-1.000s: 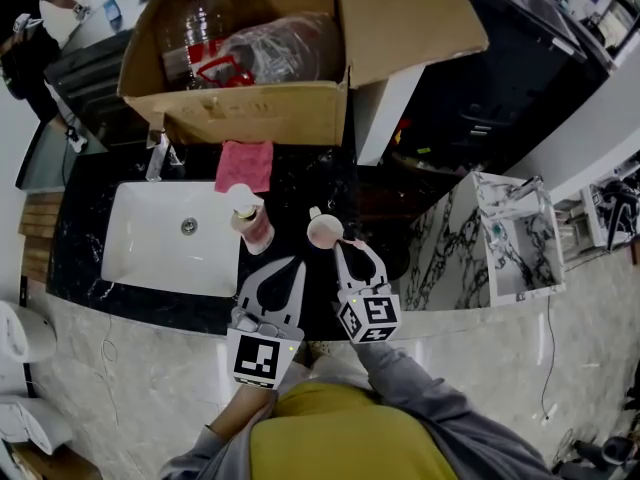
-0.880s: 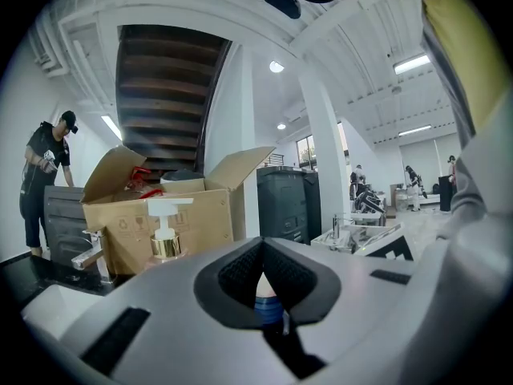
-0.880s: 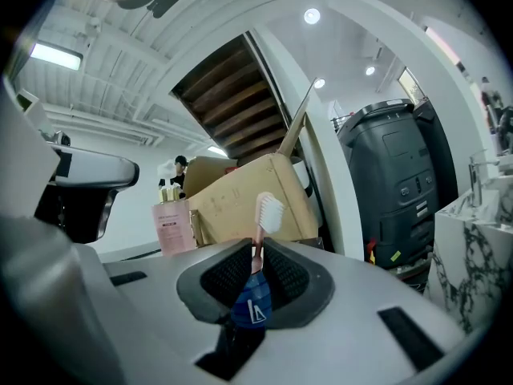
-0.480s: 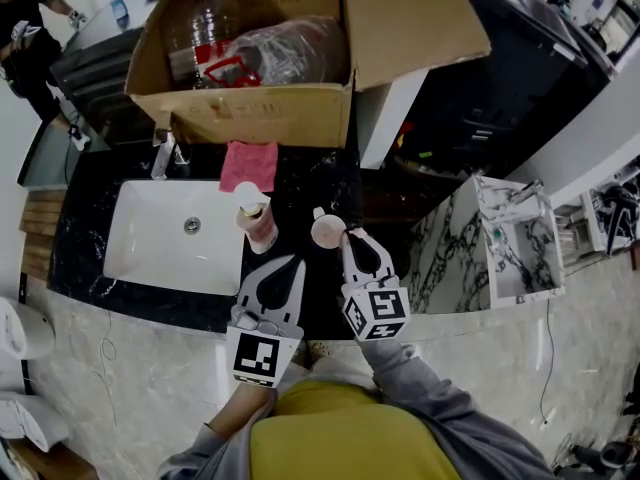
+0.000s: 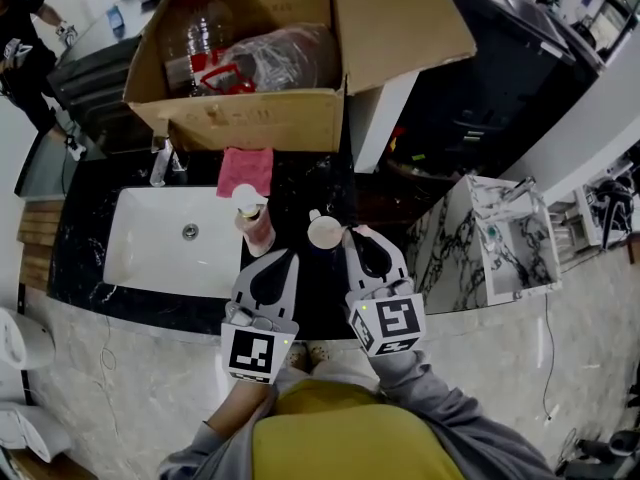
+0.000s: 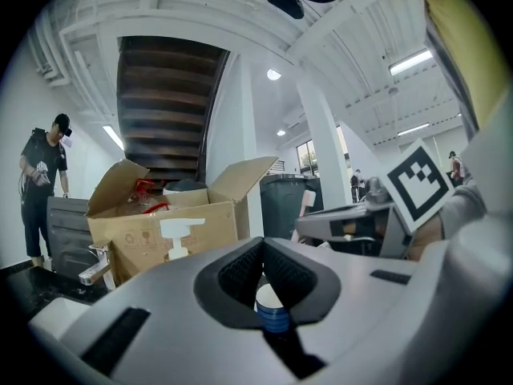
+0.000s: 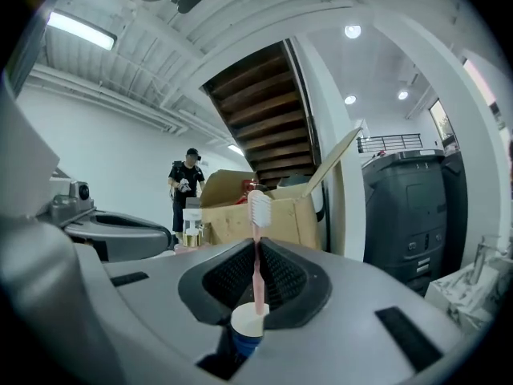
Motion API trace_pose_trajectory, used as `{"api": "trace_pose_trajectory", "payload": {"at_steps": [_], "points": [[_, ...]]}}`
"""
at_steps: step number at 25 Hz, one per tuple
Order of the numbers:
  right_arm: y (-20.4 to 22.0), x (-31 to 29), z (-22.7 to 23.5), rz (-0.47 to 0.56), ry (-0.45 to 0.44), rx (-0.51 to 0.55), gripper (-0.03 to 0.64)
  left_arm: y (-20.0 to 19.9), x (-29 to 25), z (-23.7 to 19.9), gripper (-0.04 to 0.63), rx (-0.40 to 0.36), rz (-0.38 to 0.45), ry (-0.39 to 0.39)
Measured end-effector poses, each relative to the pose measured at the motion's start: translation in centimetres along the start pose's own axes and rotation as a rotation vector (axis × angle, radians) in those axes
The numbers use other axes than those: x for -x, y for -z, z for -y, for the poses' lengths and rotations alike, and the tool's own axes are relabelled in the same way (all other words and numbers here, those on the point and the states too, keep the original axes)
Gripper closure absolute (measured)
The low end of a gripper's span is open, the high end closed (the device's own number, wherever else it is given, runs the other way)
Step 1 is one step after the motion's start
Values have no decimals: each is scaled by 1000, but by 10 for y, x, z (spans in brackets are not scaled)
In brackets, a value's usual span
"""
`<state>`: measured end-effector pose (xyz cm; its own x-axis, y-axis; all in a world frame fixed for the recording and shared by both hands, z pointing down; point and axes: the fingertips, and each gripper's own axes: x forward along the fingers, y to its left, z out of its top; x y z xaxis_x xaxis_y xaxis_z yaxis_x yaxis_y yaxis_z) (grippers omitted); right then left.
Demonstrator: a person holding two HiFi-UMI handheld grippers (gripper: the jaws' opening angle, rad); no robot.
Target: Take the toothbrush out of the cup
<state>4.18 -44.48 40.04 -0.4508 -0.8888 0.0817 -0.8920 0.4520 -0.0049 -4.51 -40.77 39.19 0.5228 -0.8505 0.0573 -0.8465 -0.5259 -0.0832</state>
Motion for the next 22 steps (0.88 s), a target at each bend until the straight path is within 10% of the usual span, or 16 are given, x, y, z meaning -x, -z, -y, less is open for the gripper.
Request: {"api": "trace_pose_trajectory", "payload": {"at_steps": [22], "points": [[-41,48,10,-25,33,45,584,-31,1,1,595,-11,49,-3]]}}
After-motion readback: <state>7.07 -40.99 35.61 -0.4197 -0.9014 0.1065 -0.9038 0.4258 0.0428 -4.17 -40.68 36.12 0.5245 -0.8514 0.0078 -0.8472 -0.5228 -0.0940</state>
